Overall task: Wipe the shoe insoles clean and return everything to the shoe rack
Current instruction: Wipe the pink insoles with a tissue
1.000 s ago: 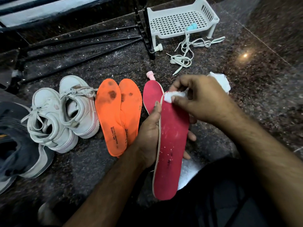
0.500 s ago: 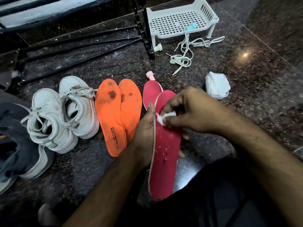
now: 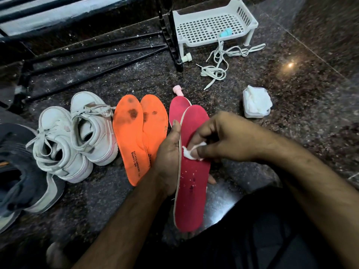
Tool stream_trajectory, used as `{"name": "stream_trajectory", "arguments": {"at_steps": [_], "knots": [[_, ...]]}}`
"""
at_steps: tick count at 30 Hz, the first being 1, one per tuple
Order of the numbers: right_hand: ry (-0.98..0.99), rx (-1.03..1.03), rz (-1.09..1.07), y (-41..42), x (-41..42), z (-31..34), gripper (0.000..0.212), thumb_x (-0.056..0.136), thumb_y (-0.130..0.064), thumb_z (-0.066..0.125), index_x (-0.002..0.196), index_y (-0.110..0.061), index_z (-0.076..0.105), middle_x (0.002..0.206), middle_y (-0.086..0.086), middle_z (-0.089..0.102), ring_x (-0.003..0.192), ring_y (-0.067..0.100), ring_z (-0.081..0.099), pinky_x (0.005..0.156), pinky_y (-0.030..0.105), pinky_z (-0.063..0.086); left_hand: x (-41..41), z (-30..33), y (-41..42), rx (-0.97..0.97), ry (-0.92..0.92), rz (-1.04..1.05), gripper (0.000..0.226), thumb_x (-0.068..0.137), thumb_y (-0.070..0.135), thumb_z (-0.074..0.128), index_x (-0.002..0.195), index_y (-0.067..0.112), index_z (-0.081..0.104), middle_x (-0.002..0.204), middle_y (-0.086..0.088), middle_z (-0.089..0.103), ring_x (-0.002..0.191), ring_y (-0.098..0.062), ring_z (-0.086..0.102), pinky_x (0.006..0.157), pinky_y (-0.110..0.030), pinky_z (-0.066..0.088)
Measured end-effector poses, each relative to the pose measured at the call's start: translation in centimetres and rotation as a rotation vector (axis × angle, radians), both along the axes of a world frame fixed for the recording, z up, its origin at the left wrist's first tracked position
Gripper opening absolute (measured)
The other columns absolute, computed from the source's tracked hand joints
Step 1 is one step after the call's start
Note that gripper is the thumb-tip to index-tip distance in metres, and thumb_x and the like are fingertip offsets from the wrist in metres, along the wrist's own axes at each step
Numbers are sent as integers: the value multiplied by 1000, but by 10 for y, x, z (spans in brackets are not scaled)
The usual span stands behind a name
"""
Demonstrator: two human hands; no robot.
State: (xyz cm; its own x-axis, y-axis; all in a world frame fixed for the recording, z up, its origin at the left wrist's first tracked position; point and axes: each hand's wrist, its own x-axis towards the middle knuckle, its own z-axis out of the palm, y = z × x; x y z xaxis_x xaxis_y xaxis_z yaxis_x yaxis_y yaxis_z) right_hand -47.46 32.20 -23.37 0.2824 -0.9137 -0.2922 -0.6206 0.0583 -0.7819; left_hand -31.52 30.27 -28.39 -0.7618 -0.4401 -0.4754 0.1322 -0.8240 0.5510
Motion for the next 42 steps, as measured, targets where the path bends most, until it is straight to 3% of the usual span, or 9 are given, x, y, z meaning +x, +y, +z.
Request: {"name": "stream_trajectory", "arguments": {"at_steps": [5, 9, 12, 14, 17, 21, 27, 35, 42], "knots": [[-88, -303, -491, -6, -14, 0, 7, 86, -28, 76, 92, -25, 74, 73, -4, 74, 56, 18, 69, 54, 34, 54, -2, 3, 1, -59, 19, -19, 90, 94, 75, 11, 134, 3, 48, 91, -18, 69, 64, -29, 69, 49, -44, 57], [78, -247, -326, -7, 5, -10, 3, 85, -34, 75, 87, -32, 73, 68, -14, 71, 55, 2, 66, 61, 19, 47, 0, 2, 0, -57, 14, -10, 84, 93, 75, 16, 134, 8, 48, 86, -23, 66, 63, -33, 68, 50, -44, 58], [212, -176, -114, -5, 11, -6, 6, 83, -32, 77, 88, -31, 77, 66, -16, 71, 57, -8, 63, 68, 18, 52, 3, 1, -2, -33, -30, 20, 83, 93, 75, 16, 113, 8, 62, 72, -23, 64, 50, -33, 64, 43, -39, 56], [162, -123, -8, -1, 4, -3, 11, 82, -30, 79, 92, -30, 79, 74, -16, 74, 67, -6, 66, 73, 20, 54, 3, 1, -4, -32, -34, 57, 84, 94, 74, 19, 114, 7, 66, 71, -21, 64, 46, -33, 63, 40, -38, 54], [-74, -155, -217, 1, -9, -3, 9, 84, -26, 79, 92, -26, 77, 75, -8, 75, 65, 9, 69, 69, 32, 59, 1, 3, -5, -35, 12, 68, 86, 93, 75, 18, 108, 9, 71, 83, -22, 69, 55, -35, 66, 48, -44, 57], [-115, -362, -457, -8, -11, -6, 10, 84, -32, 75, 93, -29, 72, 77, -9, 72, 63, 7, 65, 69, 39, 59, 0, 0, -3, -50, 39, 40, 85, 96, 71, 18, 130, 3, 58, 102, -24, 66, 68, -38, 68, 54, -49, 57], [301, -491, -256, -14, 2, -13, 13, 86, -32, 71, 99, -31, 68, 98, -9, 53, 102, 13, 52, 88, 36, 46, 0, 1, -3, -73, 70, 33, 71, 100, 66, 20, 145, 19, 47, 100, -25, 64, 76, -38, 69, 63, -53, 57], [317, -495, -219, -11, 3, -13, 24, 85, -45, 67, 102, -28, 65, 91, -11, 62, 89, 14, 61, 79, 41, 54, -1, -2, -2, -38, 22, 48, 68, 98, 67, 23, 121, 14, 61, 90, -22, 69, 72, -36, 70, 62, -52, 56], [373, -450, -78, -11, 16, -13, 15, 84, -31, 67, 98, -26, 66, 90, -4, 70, 85, 20, 67, 77, 37, 55, 1, -5, -4, -32, 1, 100, 61, 95, 65, 32, 112, 16, 64, 81, -15, 70, 63, -35, 66, 55, -53, 57]]}}
